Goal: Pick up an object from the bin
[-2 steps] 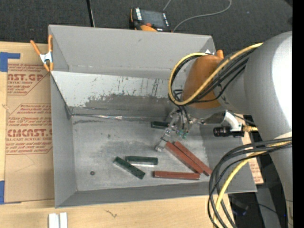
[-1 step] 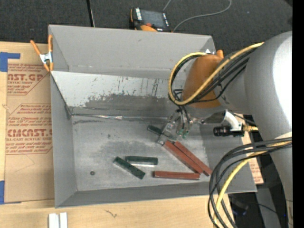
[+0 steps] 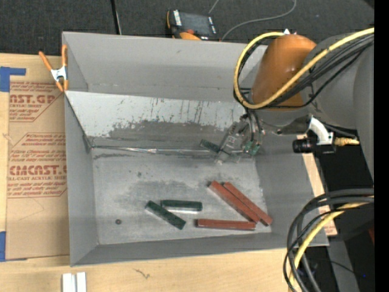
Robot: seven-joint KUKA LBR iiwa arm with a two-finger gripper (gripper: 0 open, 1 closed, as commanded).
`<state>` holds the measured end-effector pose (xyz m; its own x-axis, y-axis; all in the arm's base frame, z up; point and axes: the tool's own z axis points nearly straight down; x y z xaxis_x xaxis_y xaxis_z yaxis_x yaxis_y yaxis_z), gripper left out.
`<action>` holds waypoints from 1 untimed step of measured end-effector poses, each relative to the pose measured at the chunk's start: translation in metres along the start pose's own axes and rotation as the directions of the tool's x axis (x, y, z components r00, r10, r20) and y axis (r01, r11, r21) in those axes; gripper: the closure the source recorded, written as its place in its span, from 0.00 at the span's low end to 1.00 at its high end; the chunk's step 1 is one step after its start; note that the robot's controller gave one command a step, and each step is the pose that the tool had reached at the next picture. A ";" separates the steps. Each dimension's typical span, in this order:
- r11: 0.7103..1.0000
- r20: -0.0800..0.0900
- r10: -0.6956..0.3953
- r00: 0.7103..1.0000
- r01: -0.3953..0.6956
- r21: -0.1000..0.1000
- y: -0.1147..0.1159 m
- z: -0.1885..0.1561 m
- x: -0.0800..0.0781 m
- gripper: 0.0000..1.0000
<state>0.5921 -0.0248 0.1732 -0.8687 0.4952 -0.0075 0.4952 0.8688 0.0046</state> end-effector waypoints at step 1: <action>1.000 -0.005 0.000 1.000 0.000 0.003 0.001 -0.004 0.000 1.00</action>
Offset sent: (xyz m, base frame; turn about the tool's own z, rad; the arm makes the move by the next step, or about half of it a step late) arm 0.0001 -0.0001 0.0044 0.0000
